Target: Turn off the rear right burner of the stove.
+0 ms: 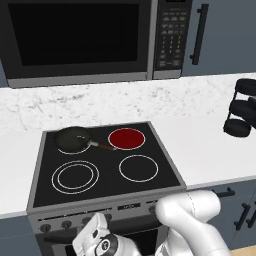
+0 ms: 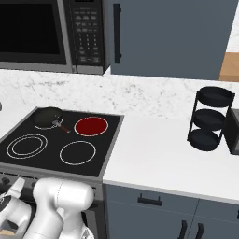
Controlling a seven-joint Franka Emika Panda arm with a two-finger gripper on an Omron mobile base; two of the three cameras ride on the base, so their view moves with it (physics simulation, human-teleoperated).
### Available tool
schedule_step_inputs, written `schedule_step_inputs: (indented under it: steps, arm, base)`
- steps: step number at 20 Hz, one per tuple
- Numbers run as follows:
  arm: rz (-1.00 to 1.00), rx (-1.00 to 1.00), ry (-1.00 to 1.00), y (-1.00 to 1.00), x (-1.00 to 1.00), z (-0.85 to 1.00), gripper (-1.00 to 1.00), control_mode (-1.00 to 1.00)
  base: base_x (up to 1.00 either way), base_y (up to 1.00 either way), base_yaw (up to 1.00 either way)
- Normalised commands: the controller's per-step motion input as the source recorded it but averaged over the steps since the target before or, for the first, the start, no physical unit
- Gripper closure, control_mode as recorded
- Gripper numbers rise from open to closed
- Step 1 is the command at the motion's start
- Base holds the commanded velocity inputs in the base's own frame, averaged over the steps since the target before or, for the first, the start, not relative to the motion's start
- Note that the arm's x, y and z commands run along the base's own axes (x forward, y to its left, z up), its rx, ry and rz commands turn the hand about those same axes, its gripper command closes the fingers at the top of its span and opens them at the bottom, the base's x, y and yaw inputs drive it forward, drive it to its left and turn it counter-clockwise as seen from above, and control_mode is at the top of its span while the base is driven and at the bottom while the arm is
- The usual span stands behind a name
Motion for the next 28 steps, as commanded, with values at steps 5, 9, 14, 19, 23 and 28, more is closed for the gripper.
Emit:
schedule_step_inputs:
  steps: [5, 9, 14, 19, 23, 28]
  arm:
    - [0.0, 0.0, 0.0, -0.12, 0.0, -0.16, -1.0, -1.0]
    - [0.0, 0.0, 0.0, 0.0, 0.01, -0.01, -1.0, -1.0]
    - [0.0, 0.0, 0.0, 0.02, 0.11, -0.02, -1.0, -1.0]
    - [0.0, -0.01, 0.0, 0.0, 0.17, -0.09, -1.0, -1.0]
    - [0.0, -0.01, 0.0, 0.0, 0.18, -0.17, -1.0, -1.0]
    - [0.0, 0.0, 0.0, 0.0, 0.18, -0.03, 1.0, -1.0]
  base:
    - [0.0, 0.0, 0.0]
    - [0.0, 0.0, 0.0]
    - [0.0, 0.0, 0.0]
    - [0.0, 0.0, 0.0]
    - [0.0, 0.0, 0.0]
    - [0.0, 0.0, 0.0]
